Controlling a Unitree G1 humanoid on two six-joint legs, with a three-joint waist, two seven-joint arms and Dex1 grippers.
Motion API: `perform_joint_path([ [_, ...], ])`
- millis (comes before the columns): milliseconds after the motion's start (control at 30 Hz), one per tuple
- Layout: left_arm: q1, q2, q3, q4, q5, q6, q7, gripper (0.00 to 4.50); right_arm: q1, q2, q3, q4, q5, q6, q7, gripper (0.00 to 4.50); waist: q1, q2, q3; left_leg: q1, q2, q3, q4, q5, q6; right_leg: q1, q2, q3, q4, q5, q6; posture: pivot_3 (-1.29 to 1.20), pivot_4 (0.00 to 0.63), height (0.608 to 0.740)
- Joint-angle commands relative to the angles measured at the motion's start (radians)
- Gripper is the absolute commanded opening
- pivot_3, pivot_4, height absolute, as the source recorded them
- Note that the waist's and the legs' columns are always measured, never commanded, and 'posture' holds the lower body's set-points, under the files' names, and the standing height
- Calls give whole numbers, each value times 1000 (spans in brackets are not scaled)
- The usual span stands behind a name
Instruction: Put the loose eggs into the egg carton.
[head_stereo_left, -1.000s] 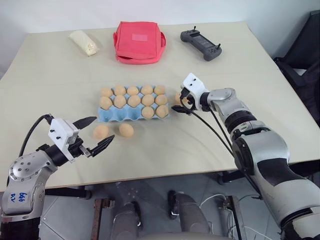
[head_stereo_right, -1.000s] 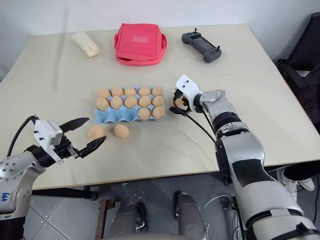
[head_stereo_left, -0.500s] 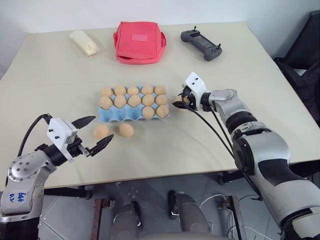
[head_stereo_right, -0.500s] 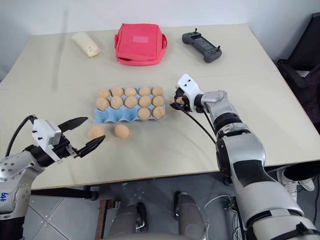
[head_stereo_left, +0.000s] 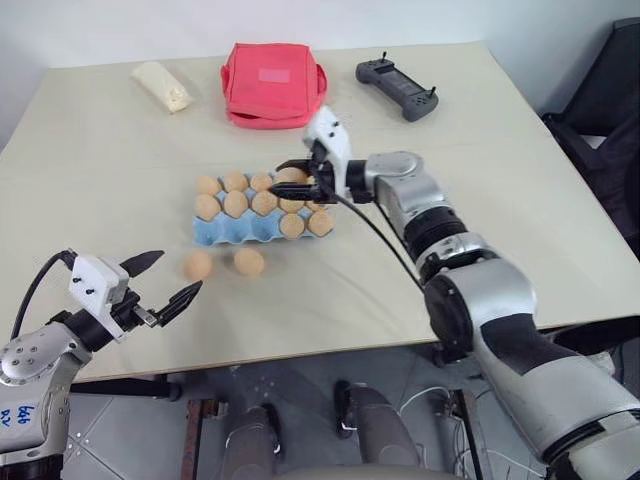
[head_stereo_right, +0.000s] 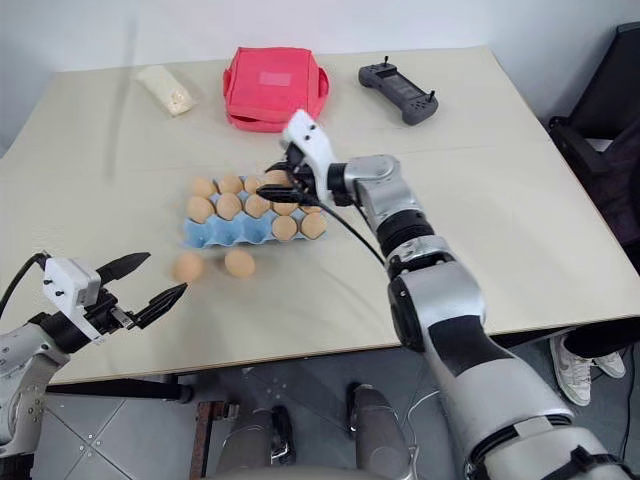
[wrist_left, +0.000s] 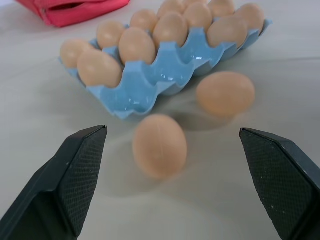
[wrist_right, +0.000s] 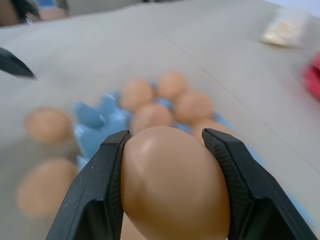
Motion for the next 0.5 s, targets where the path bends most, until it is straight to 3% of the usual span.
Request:
perform_joint_path([
  [33,18,-9,36,-48,-25,-7,18,4500,48,67,56,-103,1,6,-27,2041,3,-1,-1,0,0,0,0,0,0,0,0,0,0,0,0,0,150,740],
  [167,26,-11,42,-66,-32,0,33,4500,92,93,92,-144,4,14,-52,2041,10,-1,-1,0,1,0,0,-1,-1,0,-1,-1,0,0,-1,0,150,740],
  [400,28,-14,37,-84,-40,10,53,4500,126,93,110,-164,20,5,-45,4326,13,-2,-1,0,1,0,0,-1,-1,0,0,-1,-1,0,-1,0,150,740],
  [500,26,-17,33,-92,-42,16,58,4500,148,69,105,-228,42,7,-13,4462,13,-2,-1,0,1,0,-1,-1,-1,0,0,-1,-1,0,-1,0,150,740],
])
